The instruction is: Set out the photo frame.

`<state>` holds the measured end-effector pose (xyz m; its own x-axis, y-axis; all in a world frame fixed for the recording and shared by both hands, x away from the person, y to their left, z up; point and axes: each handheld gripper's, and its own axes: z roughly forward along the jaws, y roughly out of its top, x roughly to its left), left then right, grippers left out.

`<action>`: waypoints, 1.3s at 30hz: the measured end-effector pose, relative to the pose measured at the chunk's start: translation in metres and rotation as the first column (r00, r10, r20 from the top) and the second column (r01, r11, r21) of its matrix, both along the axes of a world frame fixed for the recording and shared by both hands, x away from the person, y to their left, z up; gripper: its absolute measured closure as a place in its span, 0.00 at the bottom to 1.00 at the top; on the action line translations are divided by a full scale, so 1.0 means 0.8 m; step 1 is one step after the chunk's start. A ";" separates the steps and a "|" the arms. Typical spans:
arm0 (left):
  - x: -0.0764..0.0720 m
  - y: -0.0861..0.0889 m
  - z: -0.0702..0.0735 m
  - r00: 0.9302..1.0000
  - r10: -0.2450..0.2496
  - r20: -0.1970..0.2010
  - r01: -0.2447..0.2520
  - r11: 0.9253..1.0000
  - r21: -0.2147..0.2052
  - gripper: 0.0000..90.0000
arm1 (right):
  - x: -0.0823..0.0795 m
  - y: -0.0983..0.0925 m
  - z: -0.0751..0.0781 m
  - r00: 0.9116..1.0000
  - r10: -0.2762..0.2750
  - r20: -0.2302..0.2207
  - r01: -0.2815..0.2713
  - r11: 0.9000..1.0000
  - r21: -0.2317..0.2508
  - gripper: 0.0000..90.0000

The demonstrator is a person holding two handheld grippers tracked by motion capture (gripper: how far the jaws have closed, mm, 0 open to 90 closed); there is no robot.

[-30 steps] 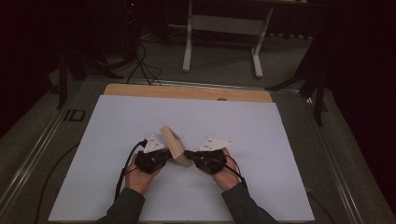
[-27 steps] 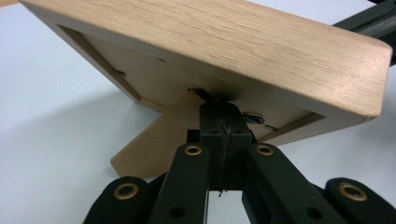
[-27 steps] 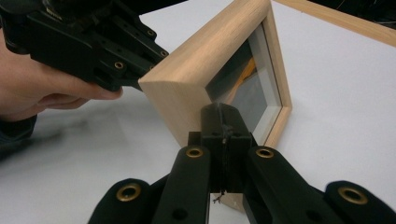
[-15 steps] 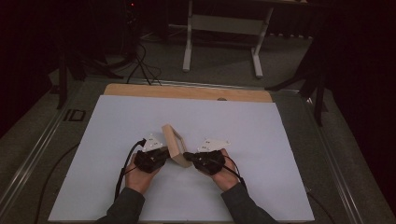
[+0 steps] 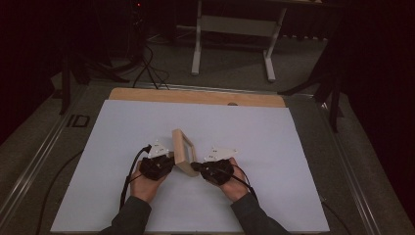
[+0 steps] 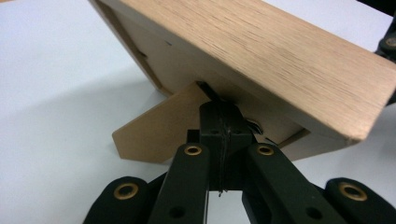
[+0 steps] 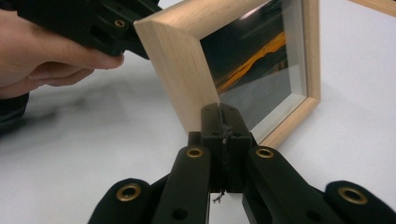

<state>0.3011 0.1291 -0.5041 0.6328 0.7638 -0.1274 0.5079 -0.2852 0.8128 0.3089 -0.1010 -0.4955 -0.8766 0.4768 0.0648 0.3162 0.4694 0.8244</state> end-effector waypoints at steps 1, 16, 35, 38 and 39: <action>0.000 0.001 0.000 1.000 0.002 -0.002 -0.002 1.000 -0.002 0.99 | 0.000 0.001 -0.001 1.000 0.002 0.001 -0.002 1.000 -0.003 1.00; 0.004 0.009 -0.001 0.999 0.033 -0.018 -0.034 0.999 -0.017 0.96 | -0.007 0.014 -0.008 0.999 0.044 0.020 -0.043 0.998 -0.053 0.99; -0.002 0.043 0.020 0.991 0.135 0.017 -0.132 0.985 -0.108 0.72 | -0.005 0.005 0.002 0.998 0.041 0.038 -0.040 0.999 -0.027 0.85; -0.002 0.047 0.024 0.989 0.146 0.017 -0.143 0.982 -0.123 0.70 | -0.005 0.004 0.002 0.998 0.042 0.038 -0.041 0.999 -0.025 0.82; -0.003 0.048 0.025 0.989 0.148 0.017 -0.145 0.981 -0.128 0.69 | -0.005 0.004 0.002 0.998 0.042 0.038 -0.041 0.999 -0.025 0.81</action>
<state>0.2990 0.1677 -0.4842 0.5194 0.8274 -0.2137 0.5146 -0.1031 0.8512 0.3049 -0.0974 -0.4936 -0.8974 0.4408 0.0189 0.2638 0.5017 0.8238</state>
